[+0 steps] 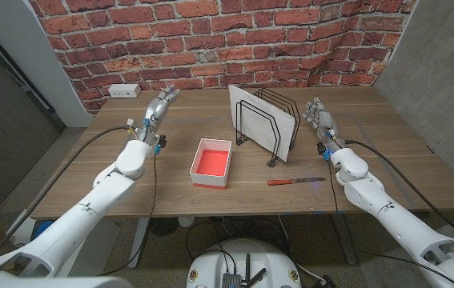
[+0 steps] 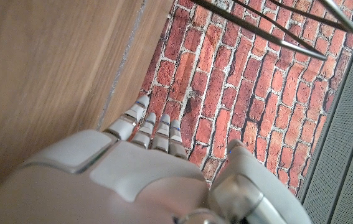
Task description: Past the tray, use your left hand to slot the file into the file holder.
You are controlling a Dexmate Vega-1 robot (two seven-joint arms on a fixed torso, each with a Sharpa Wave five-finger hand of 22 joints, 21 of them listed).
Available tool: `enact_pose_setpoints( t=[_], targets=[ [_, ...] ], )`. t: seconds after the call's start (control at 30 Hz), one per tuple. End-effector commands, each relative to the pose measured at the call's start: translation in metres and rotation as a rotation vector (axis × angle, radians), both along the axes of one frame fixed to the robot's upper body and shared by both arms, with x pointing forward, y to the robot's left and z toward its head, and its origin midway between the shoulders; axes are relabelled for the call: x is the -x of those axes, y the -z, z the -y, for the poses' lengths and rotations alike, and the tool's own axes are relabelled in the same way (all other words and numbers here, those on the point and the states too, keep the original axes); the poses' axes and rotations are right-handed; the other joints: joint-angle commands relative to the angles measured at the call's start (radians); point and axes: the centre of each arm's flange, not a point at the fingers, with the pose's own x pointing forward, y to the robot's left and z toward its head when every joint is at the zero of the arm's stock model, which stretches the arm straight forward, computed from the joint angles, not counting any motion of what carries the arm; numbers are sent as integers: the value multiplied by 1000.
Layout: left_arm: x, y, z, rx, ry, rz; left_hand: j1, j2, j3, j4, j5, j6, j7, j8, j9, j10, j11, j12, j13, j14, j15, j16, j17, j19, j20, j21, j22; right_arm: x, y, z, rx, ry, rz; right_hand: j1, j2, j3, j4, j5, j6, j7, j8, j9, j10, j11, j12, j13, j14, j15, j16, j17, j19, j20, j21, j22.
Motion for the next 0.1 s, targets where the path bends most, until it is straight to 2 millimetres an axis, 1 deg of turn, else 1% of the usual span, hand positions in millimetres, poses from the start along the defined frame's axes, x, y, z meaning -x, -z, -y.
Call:
enact_pose_setpoints(
  t=[0.03, 0.1],
  targets=[
    [-14, 38, -5, 159, 33, -73, -8, 0, 3, -3, 4, 2, 9, 8, 1, 3, -5, 9, 3, 0, -3, 7, 4, -4, -60, 4, 0, -4, -1, 0, -1, 4, -7, -13, 20, 1, 2, 1, 6, -7, -1, 1, 3, -6, 8, 2, -3, -18, -4, -1, -6, -15, -1, 3],
    [-16, 41, -5, 173, 43, -79, -9, 1, 4, -3, 4, 3, 10, 9, 1, 4, -6, 10, 3, 4, -4, 9, 4, -3, -59, 5, 0, -4, 0, -2, 1, 6, -12, -14, 20, 0, 3, 1, 5, -7, -1, 1, 3, -7, 8, 2, -3, -18, -4, -1, -6, -15, -1, 3]
  ],
)
